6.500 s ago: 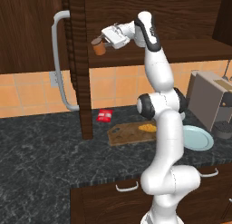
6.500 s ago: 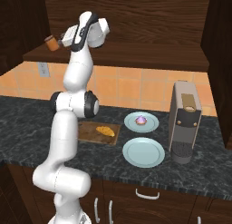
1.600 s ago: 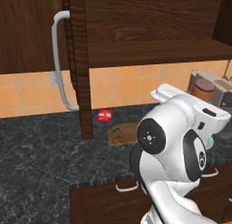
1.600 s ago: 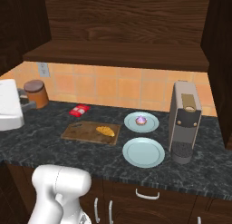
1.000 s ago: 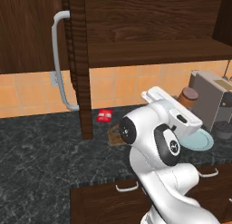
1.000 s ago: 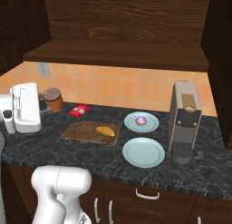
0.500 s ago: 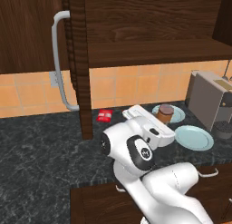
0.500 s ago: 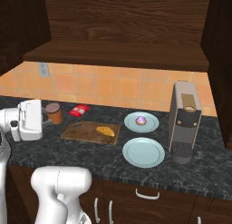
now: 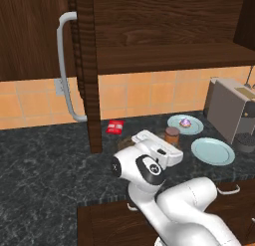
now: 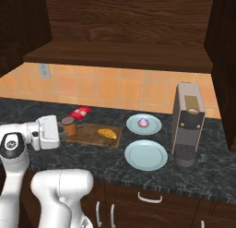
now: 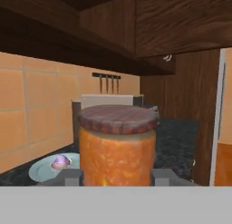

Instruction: From the different types of pastries on the counter, select a croissant and place it on the cutting board. Then retrieve a jar of jam from the cabinet and place it alongside the croissant on the cutting board.

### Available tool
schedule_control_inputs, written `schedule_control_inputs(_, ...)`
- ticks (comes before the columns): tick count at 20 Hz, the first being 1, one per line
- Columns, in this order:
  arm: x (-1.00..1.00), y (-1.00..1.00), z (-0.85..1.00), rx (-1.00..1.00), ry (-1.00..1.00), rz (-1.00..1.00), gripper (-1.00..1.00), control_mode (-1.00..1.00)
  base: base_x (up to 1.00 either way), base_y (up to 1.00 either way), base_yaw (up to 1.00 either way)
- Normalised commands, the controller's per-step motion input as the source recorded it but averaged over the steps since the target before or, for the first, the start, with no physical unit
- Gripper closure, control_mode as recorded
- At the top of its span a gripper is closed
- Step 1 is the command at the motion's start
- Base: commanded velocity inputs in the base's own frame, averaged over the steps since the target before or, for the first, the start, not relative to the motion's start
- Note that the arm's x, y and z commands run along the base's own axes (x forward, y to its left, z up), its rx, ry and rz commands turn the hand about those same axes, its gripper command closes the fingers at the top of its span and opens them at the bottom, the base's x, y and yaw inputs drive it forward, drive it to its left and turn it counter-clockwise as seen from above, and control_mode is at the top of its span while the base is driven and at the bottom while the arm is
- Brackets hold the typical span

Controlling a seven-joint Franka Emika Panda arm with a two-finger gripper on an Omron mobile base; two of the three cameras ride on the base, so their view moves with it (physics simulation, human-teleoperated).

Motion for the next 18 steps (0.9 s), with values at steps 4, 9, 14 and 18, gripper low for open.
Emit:
schedule_control_inputs(4,0.42,0.13,-0.47,-0.09,0.00,0.00,1.00,-1.00,0.00,0.00,0.00)
schedule_control_inputs(9,0.52,0.10,-0.49,-0.04,0.00,0.00,1.00,-1.00,0.00,0.00,0.00)
schedule_control_inputs(14,0.35,0.04,-0.44,0.00,0.01,0.00,1.00,-1.00,0.00,0.00,0.00)
schedule_control_inputs(18,0.40,0.00,-0.29,0.00,-0.02,0.00,1.00,-1.00,0.00,0.00,0.00)
